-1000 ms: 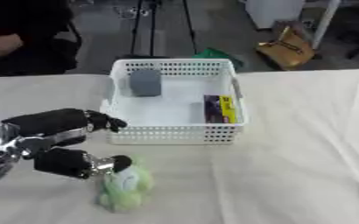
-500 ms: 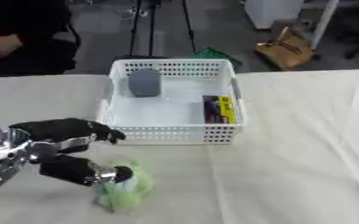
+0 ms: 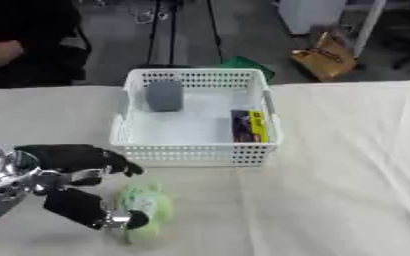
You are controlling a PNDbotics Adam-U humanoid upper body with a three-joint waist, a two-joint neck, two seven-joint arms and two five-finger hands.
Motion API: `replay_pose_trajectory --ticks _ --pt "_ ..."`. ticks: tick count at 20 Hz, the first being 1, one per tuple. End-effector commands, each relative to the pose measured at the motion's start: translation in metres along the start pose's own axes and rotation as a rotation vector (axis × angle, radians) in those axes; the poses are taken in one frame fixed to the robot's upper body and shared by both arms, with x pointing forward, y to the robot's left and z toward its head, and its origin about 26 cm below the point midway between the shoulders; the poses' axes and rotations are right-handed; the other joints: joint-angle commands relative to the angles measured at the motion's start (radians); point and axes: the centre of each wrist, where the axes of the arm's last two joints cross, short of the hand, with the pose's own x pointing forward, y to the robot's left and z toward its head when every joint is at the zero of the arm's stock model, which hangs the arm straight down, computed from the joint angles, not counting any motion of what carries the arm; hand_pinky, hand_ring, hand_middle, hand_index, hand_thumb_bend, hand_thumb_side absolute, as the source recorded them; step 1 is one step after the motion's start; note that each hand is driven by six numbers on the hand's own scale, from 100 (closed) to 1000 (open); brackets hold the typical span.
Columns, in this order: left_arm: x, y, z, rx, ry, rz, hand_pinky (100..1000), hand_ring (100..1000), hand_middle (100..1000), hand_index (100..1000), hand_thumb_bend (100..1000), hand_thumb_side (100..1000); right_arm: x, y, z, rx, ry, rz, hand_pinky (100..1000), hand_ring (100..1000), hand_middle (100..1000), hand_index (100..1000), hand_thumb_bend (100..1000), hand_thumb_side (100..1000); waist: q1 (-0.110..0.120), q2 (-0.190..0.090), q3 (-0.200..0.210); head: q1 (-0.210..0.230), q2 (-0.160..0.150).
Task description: Pick up objects on the table and place them in the box.
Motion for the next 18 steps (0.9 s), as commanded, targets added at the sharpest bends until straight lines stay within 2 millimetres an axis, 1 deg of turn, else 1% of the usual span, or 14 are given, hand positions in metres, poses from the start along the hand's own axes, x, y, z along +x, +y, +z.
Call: replay_pose_trajectory --ticks 1,10,14,18 --pt "-0.002 0.004 0.001 -0.008 0.03 -0.027 826 932 871 1000 605 970 0.002 -0.005 -0.009 -0.028 -0.025 -0.003 797 876 852 844 100 1000 -0.001 -0.015 -0.003 0.004 -0.011" --pt "-0.008 0.002 -0.019 -0.002 0.087 -0.048 820 937 885 1000 613 982 0.002 -0.004 -0.008 -0.033 -0.017 -0.009 797 876 848 843 100 1000 -0.004 -0.014 -0.007 0.01 -0.017" --pt "-0.009 0.0 -0.027 0.023 0.121 -0.072 811 939 889 1000 616 985 0.003 -0.004 -0.007 -0.035 -0.013 -0.012 797 876 846 842 100 1000 -0.007 -0.012 -0.01 0.012 -0.02" --pt "-0.008 -0.003 -0.034 0.043 0.143 -0.108 804 938 890 1000 637 982 0.003 -0.004 -0.007 -0.037 -0.01 -0.018 798 876 844 841 100 1000 -0.008 -0.01 -0.011 0.012 -0.022"
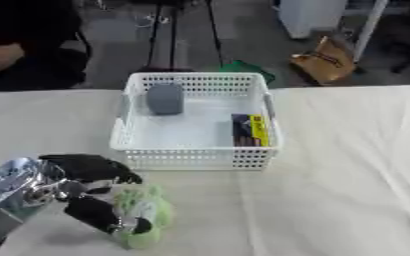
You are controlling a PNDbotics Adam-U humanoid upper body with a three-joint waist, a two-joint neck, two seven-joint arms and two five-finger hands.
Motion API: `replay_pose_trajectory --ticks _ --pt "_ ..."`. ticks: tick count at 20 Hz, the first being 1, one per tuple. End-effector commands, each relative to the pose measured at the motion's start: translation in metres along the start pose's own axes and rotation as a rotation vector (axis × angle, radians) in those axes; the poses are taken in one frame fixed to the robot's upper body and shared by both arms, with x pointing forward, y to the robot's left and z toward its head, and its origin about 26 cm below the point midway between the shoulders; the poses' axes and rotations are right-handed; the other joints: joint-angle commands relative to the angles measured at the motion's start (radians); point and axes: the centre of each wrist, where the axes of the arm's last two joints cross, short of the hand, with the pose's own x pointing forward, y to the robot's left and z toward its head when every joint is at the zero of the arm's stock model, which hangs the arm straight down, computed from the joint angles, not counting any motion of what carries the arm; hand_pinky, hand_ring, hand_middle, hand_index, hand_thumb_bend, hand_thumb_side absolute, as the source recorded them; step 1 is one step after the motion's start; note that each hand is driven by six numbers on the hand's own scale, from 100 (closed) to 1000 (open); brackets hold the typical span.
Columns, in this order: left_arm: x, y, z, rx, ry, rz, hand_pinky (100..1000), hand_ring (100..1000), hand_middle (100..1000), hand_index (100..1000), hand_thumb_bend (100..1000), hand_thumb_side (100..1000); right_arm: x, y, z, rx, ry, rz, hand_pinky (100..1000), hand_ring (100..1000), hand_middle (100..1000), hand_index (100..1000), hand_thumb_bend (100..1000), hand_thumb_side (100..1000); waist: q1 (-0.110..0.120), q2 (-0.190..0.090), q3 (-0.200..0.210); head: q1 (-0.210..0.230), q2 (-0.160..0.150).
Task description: Pick up objects on the table and place them in the box.
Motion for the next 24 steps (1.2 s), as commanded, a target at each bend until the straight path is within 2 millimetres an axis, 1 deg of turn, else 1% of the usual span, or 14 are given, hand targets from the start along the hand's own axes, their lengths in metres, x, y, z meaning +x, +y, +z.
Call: replay_pose_trajectory --ticks 1,11,16,17,18,19,20,21,22,23,24 --pt "-0.002 0.006 0.0 0.034 0.029 -0.038 801 939 892 1000 649 986 0.003 -0.004 -0.008 -0.024 -0.022 -0.007 798 875 843 840 100 1000 -0.001 -0.016 -0.002 0.003 -0.012" --pt "-0.004 -0.004 -0.017 -0.027 0.051 -0.03 780 937 893 1000 706 966 0.003 -0.004 -0.008 -0.029 -0.019 -0.015 798 873 838 837 100 1000 -0.003 -0.013 -0.011 0.008 -0.016" --pt "-0.004 -0.004 -0.02 -0.055 0.059 -0.041 768 920 873 1000 688 956 0.003 -0.004 -0.008 -0.033 -0.018 -0.018 798 873 836 835 100 1000 -0.001 -0.012 -0.011 0.011 -0.015" --pt "-0.004 -0.004 -0.02 -0.057 0.061 -0.044 756 905 846 1000 670 951 0.003 -0.004 -0.008 -0.033 -0.017 -0.018 798 873 836 834 100 1000 -0.001 -0.012 -0.011 0.012 -0.015" --pt "-0.004 -0.004 -0.021 -0.059 0.064 -0.048 756 905 846 1000 670 951 0.003 -0.004 -0.008 -0.034 -0.017 -0.019 798 873 836 834 100 1000 0.0 -0.012 -0.011 0.012 -0.016" --pt "-0.004 -0.004 -0.021 -0.061 0.066 -0.052 735 890 803 1000 646 947 0.003 -0.004 -0.008 -0.034 -0.017 -0.019 798 873 835 833 100 1000 0.0 -0.012 -0.011 0.013 -0.016" --pt "-0.004 -0.005 -0.021 -0.062 0.069 -0.058 735 890 803 1000 646 947 0.003 -0.004 -0.008 -0.035 -0.016 -0.019 798 873 835 833 100 1000 0.0 -0.012 -0.011 0.013 -0.016" --pt "-0.004 -0.005 -0.021 -0.062 0.071 -0.062 722 884 783 1000 631 942 0.003 -0.004 -0.008 -0.036 -0.016 -0.019 798 873 835 833 100 1000 0.0 -0.012 -0.011 0.013 -0.016" --pt "-0.004 -0.004 -0.021 -0.058 0.073 -0.066 674 848 721 986 598 935 0.003 -0.004 -0.008 -0.037 -0.016 -0.021 798 873 835 833 100 1000 0.001 -0.012 -0.011 0.013 -0.016" --pt "-0.003 -0.004 -0.021 -0.051 0.074 -0.068 644 815 662 966 568 925 0.003 -0.004 -0.008 -0.037 -0.015 -0.022 799 873 834 833 100 1000 0.001 -0.012 -0.011 0.013 -0.016" --pt "-0.003 -0.004 -0.021 -0.041 0.074 -0.07 644 815 662 966 568 925 0.003 -0.004 -0.008 -0.038 -0.014 -0.024 799 873 834 833 100 1000 0.001 -0.012 -0.011 0.013 -0.017"
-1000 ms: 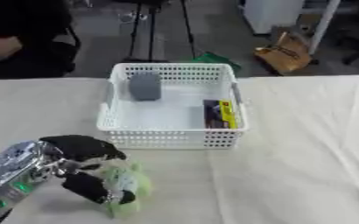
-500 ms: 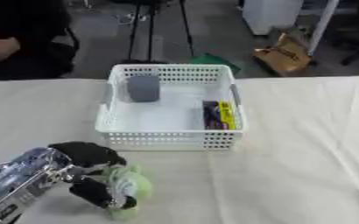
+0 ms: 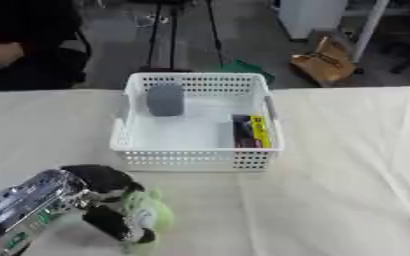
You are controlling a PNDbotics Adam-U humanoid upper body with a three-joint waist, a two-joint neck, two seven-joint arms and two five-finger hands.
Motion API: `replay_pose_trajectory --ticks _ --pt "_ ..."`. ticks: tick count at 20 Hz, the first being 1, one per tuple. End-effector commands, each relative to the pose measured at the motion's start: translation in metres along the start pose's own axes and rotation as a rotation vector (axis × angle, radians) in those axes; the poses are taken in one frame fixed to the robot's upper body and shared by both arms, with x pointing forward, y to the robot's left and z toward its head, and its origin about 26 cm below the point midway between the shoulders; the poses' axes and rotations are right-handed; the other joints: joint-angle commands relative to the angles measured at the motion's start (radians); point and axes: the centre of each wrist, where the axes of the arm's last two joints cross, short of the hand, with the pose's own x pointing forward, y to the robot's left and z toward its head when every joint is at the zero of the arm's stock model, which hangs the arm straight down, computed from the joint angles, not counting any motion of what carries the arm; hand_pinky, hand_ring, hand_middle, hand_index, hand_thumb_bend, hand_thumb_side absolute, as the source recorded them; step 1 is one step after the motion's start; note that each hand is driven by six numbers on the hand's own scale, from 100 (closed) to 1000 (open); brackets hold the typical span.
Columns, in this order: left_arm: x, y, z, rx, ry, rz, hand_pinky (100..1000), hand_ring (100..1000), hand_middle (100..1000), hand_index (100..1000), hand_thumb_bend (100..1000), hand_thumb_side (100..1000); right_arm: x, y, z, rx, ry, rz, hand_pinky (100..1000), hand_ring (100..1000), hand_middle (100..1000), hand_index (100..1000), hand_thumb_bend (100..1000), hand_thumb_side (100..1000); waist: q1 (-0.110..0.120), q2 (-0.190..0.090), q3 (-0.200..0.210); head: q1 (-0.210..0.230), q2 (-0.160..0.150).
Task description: Pick up objects on the table and place them in the box.
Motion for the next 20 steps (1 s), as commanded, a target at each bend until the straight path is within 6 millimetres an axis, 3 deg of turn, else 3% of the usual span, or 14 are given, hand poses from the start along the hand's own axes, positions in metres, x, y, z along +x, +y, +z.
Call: replay_pose_trajectory --ticks 1,7,14,17,18,19,20 --pt "-0.003 0.0087 0.0058 0.043 0.02 -0.021 602 775 615 936 543 904 0.0028 -0.0045 -0.0093 -0.028 -0.027 -0.006 799 873 834 832 100 1000 0.001 -0.017 -0.001 0.002 -0.011" --pt "-0.0015 0.0086 0.0058 0.112 0.012 -0.015 501 693 539 861 472 900 0.0026 -0.0047 -0.0097 -0.036 -0.023 -0.008 800 873 833 831 100 1000 0.001 -0.016 -0.005 0.002 -0.01" --pt "-0.0005 0.0088 0.0079 0.157 -0.023 0.027 387 595 470 689 367 907 0.0022 -0.0051 -0.0098 -0.044 -0.017 -0.005 801 874 834 832 100 1000 0.002 -0.016 -0.004 0.0 -0.011" --pt "-0.0001 0.0091 0.0088 0.162 -0.034 0.039 387 595 470 689 367 907 0.0022 -0.0052 -0.0099 -0.047 -0.015 -0.004 801 874 834 832 100 1000 0.002 -0.017 -0.004 0.0 -0.011" --pt "0.0008 0.0091 0.0089 0.162 -0.045 0.047 339 549 420 610 284 894 0.0021 -0.0053 -0.01 -0.051 -0.014 -0.004 801 874 834 832 100 1000 0.002 -0.017 -0.005 0.0 -0.012" --pt "0.0009 0.0093 0.0094 0.161 -0.056 0.057 339 549 420 610 284 894 0.002 -0.0054 -0.0101 -0.054 -0.013 -0.003 801 874 834 832 100 1000 0.002 -0.017 -0.006 -0.001 -0.012" --pt "0.0009 0.0097 0.0102 0.161 -0.065 0.069 325 536 412 592 225 894 0.0019 -0.0055 -0.0103 -0.057 -0.012 -0.003 802 874 834 832 100 1000 0.002 -0.018 -0.006 -0.001 -0.012"
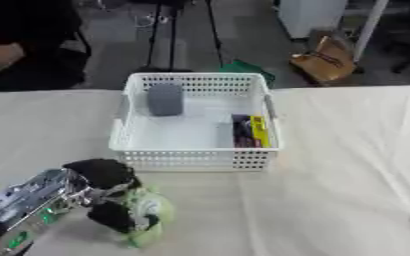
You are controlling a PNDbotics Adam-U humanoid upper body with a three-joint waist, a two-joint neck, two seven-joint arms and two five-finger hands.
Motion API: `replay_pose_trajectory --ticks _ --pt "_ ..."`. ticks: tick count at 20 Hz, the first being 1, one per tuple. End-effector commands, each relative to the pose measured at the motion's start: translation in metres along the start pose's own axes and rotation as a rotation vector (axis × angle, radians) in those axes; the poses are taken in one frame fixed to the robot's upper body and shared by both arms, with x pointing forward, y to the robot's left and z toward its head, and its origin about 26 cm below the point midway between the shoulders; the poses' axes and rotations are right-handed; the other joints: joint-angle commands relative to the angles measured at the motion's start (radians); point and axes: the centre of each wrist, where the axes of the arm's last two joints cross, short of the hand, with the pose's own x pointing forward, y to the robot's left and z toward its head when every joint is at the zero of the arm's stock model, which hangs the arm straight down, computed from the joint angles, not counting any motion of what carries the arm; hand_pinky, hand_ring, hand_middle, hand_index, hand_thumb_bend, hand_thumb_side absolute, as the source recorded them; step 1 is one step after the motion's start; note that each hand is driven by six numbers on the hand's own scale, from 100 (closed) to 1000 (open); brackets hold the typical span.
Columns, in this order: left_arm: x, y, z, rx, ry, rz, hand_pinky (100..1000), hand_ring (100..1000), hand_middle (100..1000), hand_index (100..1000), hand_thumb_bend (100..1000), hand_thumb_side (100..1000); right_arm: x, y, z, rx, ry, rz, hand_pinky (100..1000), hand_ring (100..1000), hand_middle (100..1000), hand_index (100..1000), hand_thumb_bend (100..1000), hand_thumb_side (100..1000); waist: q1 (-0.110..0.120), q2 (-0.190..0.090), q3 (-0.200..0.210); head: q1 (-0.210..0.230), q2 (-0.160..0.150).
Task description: Pick up objects on the table and place them in the box.
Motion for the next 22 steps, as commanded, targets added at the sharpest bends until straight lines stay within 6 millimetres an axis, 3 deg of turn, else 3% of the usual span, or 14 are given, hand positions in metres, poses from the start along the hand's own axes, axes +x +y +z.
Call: replay_pose_trajectory --ticks 1,9,12,16,17,22 --pt "-0.002 0.009 0.008 0.029 -0.017 0.02 325 536 412 592 225 894 0.002 -0.005 -0.01 -0.036 -0.024 -0.001 802 874 834 832 100 1000 -0.001 -0.019 -0.002 -0.002 -0.011" --pt "-0.003 0.013 0.015 0.037 -0.028 0.055 285 491 384 542 168 819 0.002 -0.006 -0.011 -0.051 -0.024 0.0 803 875 834 830 100 1000 0.002 -0.022 -0.002 -0.004 -0.015" --pt "-0.004 0.013 0.016 0.041 -0.02 0.055 252 462 360 514 100 785 0.002 -0.006 -0.011 -0.057 -0.023 0.001 803 875 834 830 100 1000 0.002 -0.022 -0.003 -0.006 -0.015" --pt "-0.005 0.018 0.022 0.077 -0.011 0.046 244 456 351 501 100 803 0.002 -0.006 -0.012 -0.061 -0.023 0.002 803 874 833 830 100 1000 0.004 -0.024 -0.003 -0.01 -0.016" --pt "-0.005 0.02 0.025 0.089 -0.006 0.039 244 456 350 501 100 756 0.002 -0.006 -0.012 -0.062 -0.024 0.002 803 874 833 830 100 1000 0.005 -0.025 -0.003 -0.011 -0.016" --pt "-0.006 0.028 0.039 0.129 0.008 0.012 239 451 345 492 100 746 0.002 -0.006 -0.012 -0.062 -0.027 0.003 804 875 833 830 100 1000 0.009 -0.027 -0.003 -0.015 -0.017"
